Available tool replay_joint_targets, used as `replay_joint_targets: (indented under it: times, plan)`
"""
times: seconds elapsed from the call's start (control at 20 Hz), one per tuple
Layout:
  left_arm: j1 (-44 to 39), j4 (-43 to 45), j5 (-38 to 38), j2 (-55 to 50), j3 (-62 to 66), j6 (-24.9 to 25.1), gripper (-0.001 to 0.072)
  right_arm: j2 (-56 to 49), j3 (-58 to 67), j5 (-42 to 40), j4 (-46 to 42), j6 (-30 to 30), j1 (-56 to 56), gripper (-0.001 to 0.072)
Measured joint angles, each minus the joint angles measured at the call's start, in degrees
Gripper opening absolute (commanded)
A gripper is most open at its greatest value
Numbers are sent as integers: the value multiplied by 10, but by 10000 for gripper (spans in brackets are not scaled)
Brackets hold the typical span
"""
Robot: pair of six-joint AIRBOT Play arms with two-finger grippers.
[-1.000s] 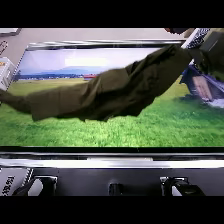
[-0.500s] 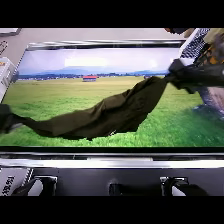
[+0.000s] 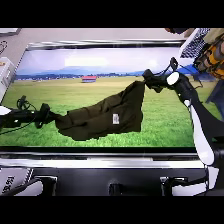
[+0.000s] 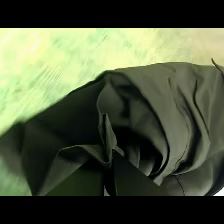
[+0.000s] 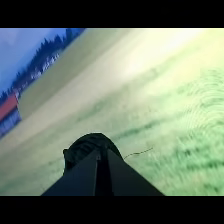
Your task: Fold the clothes and pants, and hang the long-sleeved shirts on hangers.
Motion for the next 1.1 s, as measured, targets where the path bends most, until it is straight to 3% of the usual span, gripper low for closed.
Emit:
replay_joint_targets:
  times: [0.15,0.3,0.35,0.45,0.5,0.55,0.6,0.75,0.85,1.1]
  plan:
    - [-3,-75,68,-45,-4,50,13,-16,0,-92,21,1,1,36]
    - [-8,-119,121,-74,-5,72,13,-31,0,-131,30,2,5,37]
    - [-11,-127,134,-82,-6,76,13,-37,0,-133,32,2,8,71]
    - [-14,-138,148,-94,-6,82,19,-49,0,-125,34,2,11,281]
    - [-15,-142,153,-98,-6,84,77,-52,0,-115,34,2,11,399]
    - [-14,-144,158,-101,-6,85,180,-53,0,-102,35,-1,12,479]
    - [-12,-146,161,-103,-5,86,262,-51,0,-84,35,-9,11,489]
    - [11,-149,146,-103,9,97,282,-24,0,5,31,-26,-11,533]
    - [49,-151,113,-94,21,110,475,6,0,82,27,-47,-47,541]
    - [172,-105,-1,-46,32,149,482,83,-32,271,23,-134,-154,552]
